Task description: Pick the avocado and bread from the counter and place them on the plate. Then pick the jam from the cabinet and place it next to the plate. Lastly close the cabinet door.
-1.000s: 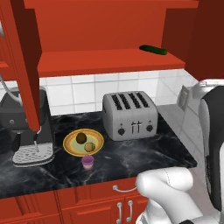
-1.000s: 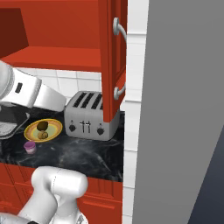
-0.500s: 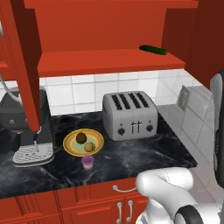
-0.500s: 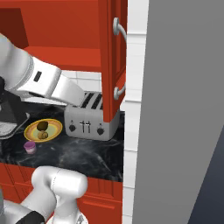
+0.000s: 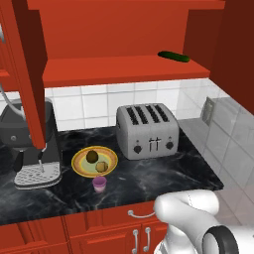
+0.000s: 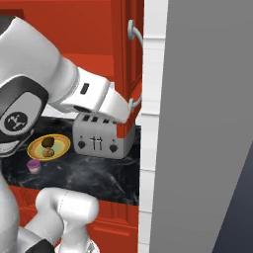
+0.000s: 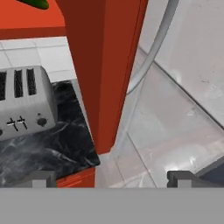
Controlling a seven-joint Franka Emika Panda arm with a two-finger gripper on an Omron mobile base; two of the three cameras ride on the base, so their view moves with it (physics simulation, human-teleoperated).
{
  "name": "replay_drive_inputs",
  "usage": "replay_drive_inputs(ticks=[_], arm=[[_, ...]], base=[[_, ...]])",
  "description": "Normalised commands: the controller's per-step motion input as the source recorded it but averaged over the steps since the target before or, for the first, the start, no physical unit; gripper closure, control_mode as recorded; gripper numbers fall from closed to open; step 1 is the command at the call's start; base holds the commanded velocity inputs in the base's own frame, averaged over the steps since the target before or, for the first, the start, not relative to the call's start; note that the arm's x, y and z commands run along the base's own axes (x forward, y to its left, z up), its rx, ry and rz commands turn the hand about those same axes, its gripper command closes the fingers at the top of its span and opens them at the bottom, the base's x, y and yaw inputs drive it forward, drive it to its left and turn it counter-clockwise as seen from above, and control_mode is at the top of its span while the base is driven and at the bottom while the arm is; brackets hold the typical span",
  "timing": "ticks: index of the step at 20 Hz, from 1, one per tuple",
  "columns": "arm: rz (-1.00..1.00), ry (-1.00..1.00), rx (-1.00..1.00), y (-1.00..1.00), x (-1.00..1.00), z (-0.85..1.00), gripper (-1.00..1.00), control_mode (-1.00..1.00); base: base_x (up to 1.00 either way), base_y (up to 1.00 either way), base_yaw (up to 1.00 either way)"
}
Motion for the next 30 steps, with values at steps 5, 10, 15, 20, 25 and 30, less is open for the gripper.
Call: replay_drive_inputs(ticks=[5,10,15,20,25,30], arm=[[0.00,0.00,0.00,-0.29,0.48,-0.26,-1.00,-1.00],[0.00,0.00,0.00,-0.30,0.41,-0.20,-1.00,-1.00],[0.00,-0.03,0.00,-0.15,0.39,-0.24,-1.00,-1.00],[0.09,-0.06,-0.02,0.02,0.34,-0.39,-1.00,-1.00],[0.14,-0.02,-0.05,0.41,0.60,-0.52,-1.00,-1.00],[0.04,-0.08,-0.02,0.16,0.60,-0.18,-1.00,-1.00]], base=[[0.00,0.00,0.00],[0.00,0.00,0.00],[0.00,0.00,0.00],[0.00,0.00,0.00],[0.00,0.00,0.00],[0.00,0.00,0.00]])
